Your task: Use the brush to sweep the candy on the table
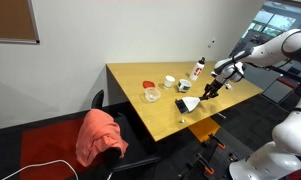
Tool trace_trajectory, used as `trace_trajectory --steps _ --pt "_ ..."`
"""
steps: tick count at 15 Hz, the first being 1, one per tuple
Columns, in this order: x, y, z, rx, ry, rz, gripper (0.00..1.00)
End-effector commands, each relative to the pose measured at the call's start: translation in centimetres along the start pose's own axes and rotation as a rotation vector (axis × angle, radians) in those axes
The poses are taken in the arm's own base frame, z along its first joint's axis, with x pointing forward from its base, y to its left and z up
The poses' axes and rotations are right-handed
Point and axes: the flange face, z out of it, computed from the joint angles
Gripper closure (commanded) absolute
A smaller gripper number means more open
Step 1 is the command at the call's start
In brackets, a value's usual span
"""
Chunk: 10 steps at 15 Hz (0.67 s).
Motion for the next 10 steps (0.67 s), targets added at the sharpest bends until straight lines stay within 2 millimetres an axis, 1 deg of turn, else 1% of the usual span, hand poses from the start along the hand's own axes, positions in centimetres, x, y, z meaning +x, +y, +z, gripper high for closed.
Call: trace_trajectory --steps 1,10 --pt "-2.0 1.0 -0.6 -0.028 -0.059 -0.014 0.84" --pt "-6.9 3.1 -0.2 -0.054 -0.164 0.020 0.84"
